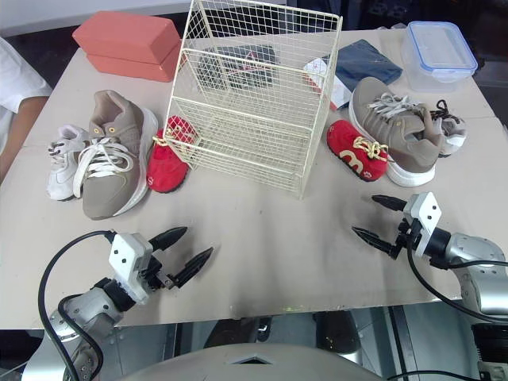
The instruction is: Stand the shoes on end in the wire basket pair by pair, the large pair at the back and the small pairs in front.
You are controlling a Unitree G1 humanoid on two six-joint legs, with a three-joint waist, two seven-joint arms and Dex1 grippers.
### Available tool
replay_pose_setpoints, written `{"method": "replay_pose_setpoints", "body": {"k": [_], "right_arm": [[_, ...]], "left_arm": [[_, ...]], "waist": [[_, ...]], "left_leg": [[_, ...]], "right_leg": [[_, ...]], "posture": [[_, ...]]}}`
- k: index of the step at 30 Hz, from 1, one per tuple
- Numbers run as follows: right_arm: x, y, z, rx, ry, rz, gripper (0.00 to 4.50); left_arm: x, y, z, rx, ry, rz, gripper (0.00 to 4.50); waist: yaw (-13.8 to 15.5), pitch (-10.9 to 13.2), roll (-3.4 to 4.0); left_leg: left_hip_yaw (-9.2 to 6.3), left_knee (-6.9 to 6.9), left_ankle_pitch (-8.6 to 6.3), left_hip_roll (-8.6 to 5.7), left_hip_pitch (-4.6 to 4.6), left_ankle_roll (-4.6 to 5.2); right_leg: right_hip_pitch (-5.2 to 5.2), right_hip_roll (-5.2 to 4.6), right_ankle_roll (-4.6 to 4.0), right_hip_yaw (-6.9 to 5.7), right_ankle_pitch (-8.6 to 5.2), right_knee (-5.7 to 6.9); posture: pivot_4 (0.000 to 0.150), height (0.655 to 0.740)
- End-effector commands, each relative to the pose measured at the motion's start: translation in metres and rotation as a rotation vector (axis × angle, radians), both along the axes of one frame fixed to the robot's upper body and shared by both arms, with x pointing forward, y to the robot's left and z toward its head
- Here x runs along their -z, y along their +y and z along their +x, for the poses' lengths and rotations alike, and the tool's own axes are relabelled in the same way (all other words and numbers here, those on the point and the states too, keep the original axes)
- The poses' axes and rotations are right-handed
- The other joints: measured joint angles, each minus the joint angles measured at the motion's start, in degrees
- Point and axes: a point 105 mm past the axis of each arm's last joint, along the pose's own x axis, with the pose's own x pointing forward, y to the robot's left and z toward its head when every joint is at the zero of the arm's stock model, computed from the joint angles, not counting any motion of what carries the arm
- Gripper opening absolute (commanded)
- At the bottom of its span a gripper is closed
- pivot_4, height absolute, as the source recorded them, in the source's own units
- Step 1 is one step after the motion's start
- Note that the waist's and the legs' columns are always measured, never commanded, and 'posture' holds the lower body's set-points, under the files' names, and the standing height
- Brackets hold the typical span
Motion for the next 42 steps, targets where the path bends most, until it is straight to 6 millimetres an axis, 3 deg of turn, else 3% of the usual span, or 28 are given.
{"method": "replay_pose_setpoints", "body": {"k": [1,14,18,22,27,35,42], "right_arm": [[-0.009,0.006,0.000,-0.019,-0.043,0.014,4.50],[-0.034,0.022,0.002,-0.067,-0.114,0.051,4.50],[-0.053,0.036,0.005,-0.135,-0.145,-0.016,4.50],[-0.097,0.070,0.001,-0.309,-0.249,-0.016,4.50],[-0.125,0.103,0.008,-0.392,-0.309,-0.045,4.50],[-0.124,0.146,0.022,-0.560,-0.331,-0.225,4.50],[-0.107,0.160,0.035,-0.520,-0.268,-0.405,4.50]], "left_arm": [[-0.008,-0.003,-0.001,0.036,-0.035,0.012,4.46],[-0.012,0.006,0.003,0.051,-0.067,0.012,4.46],[-0.028,0.009,-0.002,0.110,-0.122,-0.010,4.46],[-0.065,0.013,-0.008,0.220,-0.187,-0.071,4.46],[-0.103,0.015,-0.014,0.352,-0.245,-0.047,4.46],[-0.134,0.027,-0.015,0.414,-0.285,0.041,4.46],[-0.144,0.022,-0.019,0.405,-0.299,0.084,4.46]], "waist": [[0.00,0.00,0.00],[-0.07,-0.01,-0.01],[-0.21,0.00,0.00],[-0.13,0.01,-0.02],[-0.15,0.04,-0.11],[-0.33,0.09,-0.17],[-0.33,0.09,-0.18]], "left_leg": [[0.00,0.00,0.00,0.00,0.00,0.00],[0.00,0.00,0.00,0.00,0.00,0.00],[0.00,0.00,0.00,0.01,0.00,0.00],[-0.04,0.00,0.00,0.02,-0.02,0.00],[-0.08,0.01,0.00,0.04,-0.05,-0.01],[-0.11,-0.04,0.14,0.04,-0.16,-0.25],[-0.12,-0.05,0.15,0.04,-0.30,-0.27]], "right_leg": [[0.00,0.00,0.00,0.00,0.00,0.00],[0.00,0.00,0.00,0.00,0.00,0.01],[-0.01,0.00,0.00,0.00,0.00,0.01],[-0.02,0.00,0.00,-0.04,0.00,0.00],[-0.02,0.00,-0.01,-0.08,0.00,-0.04],[-0.11,0.00,-0.01,-0.14,0.00,-0.24],[-0.33,0.00,-0.02,-0.11,0.00,-0.25]], "posture": [[0.150,0.7400],[0.150,0.7400],[0.150,0.7400],[0.150,0.7400],[0.150,0.7400],[0.150,0.7400],[0.150,0.7400]]}}
